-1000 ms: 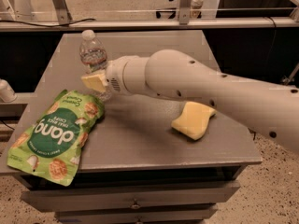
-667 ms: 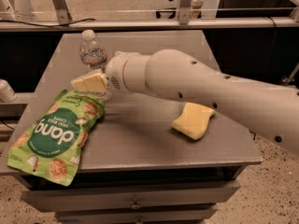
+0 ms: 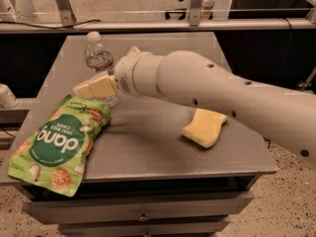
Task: Move water bottle near green rice chip bag
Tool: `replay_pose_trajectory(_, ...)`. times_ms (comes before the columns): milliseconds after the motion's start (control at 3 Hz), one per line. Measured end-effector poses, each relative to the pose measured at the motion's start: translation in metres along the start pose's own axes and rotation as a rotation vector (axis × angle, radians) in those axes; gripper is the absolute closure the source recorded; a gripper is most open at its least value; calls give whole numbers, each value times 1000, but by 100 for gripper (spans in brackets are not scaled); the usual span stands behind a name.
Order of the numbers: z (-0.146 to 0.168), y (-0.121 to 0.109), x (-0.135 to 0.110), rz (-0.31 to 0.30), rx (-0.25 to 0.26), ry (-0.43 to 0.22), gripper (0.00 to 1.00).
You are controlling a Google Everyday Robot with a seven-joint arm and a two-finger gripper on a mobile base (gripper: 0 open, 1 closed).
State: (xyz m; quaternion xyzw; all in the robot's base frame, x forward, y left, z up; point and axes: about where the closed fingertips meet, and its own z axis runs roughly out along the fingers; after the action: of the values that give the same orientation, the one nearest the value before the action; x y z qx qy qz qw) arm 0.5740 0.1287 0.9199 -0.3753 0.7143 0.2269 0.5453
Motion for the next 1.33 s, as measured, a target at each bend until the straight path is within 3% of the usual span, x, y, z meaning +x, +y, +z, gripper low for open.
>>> replay_pose_trajectory(667, -65, -57, -17, -35, 55, 13, 0)
replay_pose_trajectory(1000, -102, -100, -22, -23, 82, -1, 0)
replay_pose_trajectory(1333, -113, -148, -23, -13, 95, -34, 0)
